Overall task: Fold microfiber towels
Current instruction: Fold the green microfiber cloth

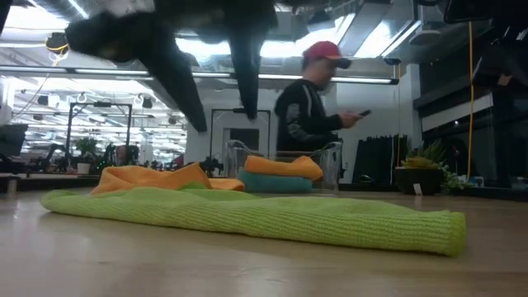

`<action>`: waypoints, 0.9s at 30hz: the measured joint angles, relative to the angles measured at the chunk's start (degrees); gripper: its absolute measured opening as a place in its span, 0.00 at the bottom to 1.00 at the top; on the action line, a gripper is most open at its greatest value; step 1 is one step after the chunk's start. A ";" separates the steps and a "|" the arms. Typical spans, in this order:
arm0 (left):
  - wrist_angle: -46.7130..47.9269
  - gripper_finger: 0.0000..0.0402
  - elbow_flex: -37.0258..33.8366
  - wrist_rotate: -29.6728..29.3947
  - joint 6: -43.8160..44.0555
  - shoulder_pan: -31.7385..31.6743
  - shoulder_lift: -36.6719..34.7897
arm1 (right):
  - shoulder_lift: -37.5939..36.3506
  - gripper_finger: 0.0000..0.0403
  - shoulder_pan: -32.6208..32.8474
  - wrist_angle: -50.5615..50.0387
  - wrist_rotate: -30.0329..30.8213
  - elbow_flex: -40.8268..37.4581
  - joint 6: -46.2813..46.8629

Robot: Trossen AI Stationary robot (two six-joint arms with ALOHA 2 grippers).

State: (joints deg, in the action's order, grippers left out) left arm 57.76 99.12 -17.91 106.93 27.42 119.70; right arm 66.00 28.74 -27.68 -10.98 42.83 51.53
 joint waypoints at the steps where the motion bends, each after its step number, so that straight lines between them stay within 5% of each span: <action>1: 0.37 0.44 -0.02 0.07 1.38 -0.09 0.58 | 0.00 0.67 0.01 -0.15 0.00 0.00 0.79; 13: -2.23 0.44 -0.06 2.94 4.74 -3.71 7.53 | 0.00 0.67 0.01 -0.29 0.83 0.00 3.89; 22: -5.07 0.44 0.25 9.37 -5.97 -7.15 10.56 | 0.02 0.67 0.01 -0.29 0.85 0.00 3.80; 27: -6.83 0.44 1.07 8.33 -21.36 -9.61 10.66 | 0.02 0.67 0.01 -0.01 0.87 0.00 3.45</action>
State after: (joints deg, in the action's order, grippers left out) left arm 50.93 100.19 -9.58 85.57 17.80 130.36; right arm 66.02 28.75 -27.69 -10.11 42.83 54.99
